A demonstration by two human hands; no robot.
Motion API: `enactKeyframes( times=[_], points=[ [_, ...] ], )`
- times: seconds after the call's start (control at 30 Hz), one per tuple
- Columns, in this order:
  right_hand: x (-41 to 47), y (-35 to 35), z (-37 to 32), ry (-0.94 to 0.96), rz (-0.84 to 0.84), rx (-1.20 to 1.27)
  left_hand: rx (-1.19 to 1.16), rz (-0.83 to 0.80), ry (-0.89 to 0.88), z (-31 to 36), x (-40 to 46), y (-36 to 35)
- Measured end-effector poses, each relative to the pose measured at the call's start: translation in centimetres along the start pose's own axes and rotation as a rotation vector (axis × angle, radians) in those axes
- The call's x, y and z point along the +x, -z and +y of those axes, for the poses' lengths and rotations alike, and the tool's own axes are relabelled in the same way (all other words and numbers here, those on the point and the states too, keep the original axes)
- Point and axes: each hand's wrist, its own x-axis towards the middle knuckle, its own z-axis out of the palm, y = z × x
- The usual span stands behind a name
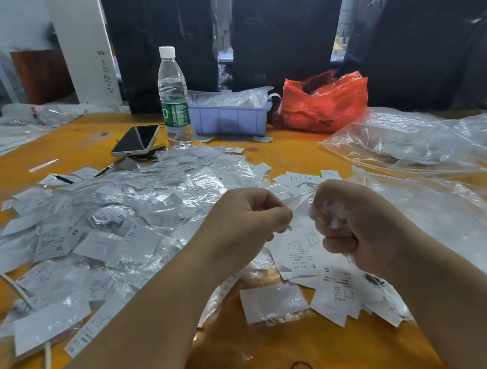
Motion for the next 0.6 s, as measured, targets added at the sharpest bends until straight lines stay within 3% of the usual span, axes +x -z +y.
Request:
enactKeyframes(
  times=[0.3, 0.6],
  points=[
    [-0.6, -0.8, -0.1, 0.008, -0.175, -0.034, -0.383, 0.066, 0.189, -0.1, 0.4, 0.3],
    [-0.4, -1.2, 0.5, 0.141, -0.067, 0.001, -0.249, -0.031, 0.121, -0.1, 0.1, -0.2]
  ],
)
